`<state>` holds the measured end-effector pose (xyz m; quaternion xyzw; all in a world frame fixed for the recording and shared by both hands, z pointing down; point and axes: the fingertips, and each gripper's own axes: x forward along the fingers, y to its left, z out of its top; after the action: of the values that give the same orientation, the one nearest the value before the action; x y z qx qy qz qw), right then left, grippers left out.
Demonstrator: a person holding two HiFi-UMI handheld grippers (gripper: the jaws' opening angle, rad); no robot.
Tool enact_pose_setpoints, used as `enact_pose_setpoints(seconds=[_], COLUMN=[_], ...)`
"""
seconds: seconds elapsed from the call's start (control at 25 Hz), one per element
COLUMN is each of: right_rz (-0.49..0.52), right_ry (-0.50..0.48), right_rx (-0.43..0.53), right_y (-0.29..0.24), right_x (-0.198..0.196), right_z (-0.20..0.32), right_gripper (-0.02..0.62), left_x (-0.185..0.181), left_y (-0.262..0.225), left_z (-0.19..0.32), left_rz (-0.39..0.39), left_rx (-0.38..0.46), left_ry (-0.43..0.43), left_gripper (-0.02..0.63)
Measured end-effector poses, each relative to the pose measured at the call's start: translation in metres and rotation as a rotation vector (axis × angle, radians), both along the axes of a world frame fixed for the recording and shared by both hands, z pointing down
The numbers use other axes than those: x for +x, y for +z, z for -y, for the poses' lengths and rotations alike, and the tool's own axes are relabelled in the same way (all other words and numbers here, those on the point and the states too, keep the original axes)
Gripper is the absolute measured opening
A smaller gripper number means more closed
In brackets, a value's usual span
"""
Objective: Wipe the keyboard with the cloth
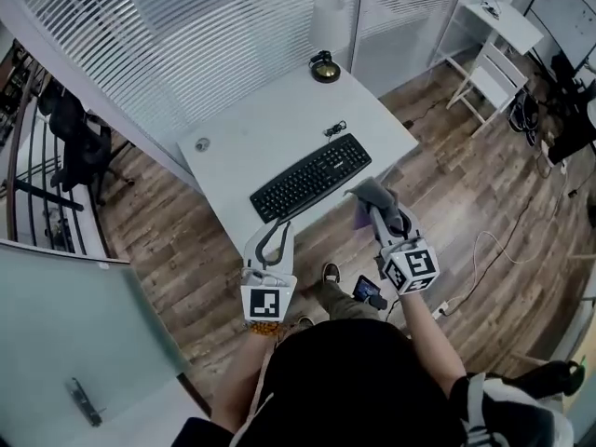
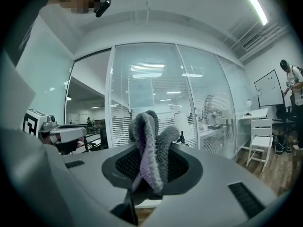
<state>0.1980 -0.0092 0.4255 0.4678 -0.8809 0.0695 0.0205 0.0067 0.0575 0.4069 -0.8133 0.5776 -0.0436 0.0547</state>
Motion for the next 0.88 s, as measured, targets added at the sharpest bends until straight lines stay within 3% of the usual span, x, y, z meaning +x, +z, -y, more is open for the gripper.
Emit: enact_pose_setpoints(seconds=[0.24,0.44,0.68,0.88], right_rz=[-0.036,-0.068,-0.117,-0.155], right_ry=[-0.034,-0.024,0.026,0.076], right_rx=[-0.063,-0.110,-0.158,-0.186], right_y=[0.035,0.059,0.084,0.099], right_x=[0.013,0.015,0.014,0.007], right_z=[0.075,0.115,0.142,0.162], right_gripper=[0.103,0.103,0.103,0.103], left_x=[-0.005,-0.017,-0.033,-0.058], left_y=[0.034,0.068,0.110,0.156], left_z=[0.042,0.067,0.095,0.104], left_rz=[0.085,0.112,0.221,0.226], left_rx=[-0.065,-0.151,-0.175,-0.252], left_ry=[0.021,0.050,0.187,0.283], left_gripper=[0.070,0.136,0.245,0.302])
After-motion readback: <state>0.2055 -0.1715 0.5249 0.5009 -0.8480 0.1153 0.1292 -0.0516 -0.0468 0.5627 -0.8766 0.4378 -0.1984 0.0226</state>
